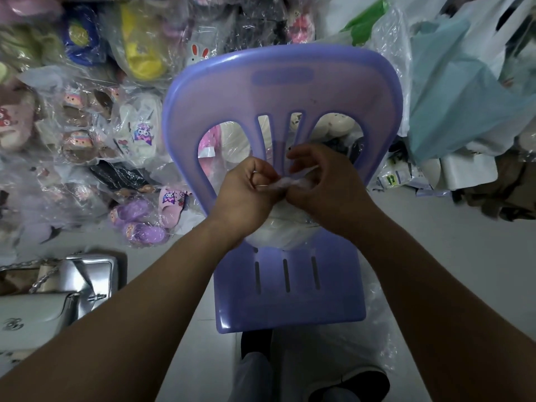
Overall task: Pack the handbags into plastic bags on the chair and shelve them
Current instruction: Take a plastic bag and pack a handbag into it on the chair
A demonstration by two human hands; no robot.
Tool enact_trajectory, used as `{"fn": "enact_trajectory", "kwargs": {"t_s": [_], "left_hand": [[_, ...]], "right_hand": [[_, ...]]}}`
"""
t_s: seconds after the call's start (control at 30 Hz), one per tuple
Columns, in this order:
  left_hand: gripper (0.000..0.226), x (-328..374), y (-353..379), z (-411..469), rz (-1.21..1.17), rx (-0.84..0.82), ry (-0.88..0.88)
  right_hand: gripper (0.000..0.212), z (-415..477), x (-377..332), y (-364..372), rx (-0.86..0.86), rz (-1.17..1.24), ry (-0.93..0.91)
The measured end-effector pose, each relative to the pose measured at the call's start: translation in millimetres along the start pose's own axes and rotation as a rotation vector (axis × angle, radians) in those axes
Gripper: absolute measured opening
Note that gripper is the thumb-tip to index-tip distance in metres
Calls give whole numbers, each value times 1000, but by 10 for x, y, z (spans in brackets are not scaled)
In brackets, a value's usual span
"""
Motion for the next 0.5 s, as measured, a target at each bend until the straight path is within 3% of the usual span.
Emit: {"fn": "enact_trajectory", "kwargs": {"t_s": [0.1, 0.23, 0.37, 0.5], "left_hand": [[22, 64, -2, -50, 73, 39, 76], [24, -9, 53, -56, -3, -55, 82], [37, -81, 30, -78, 32, -75, 53], [17, 28, 18, -47, 256, 18, 130]], "right_hand": [[31, -77, -125, -43, 183, -255, -188], [22, -196, -158, -99, 309, -285, -245], [22, -226, -116, -143, 302, -260, -229], [23, -235, -119, -217, 258, -273, -191]]}}
Point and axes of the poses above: each hand's wrist, its own z-axis towards the middle knuckle, its own y-axis out of the palm, x = y × z, the point moved 10 cm from there along z, towards the middle knuckle, and after that the axes turned 8 degrees about z, right-handed, at the moved point
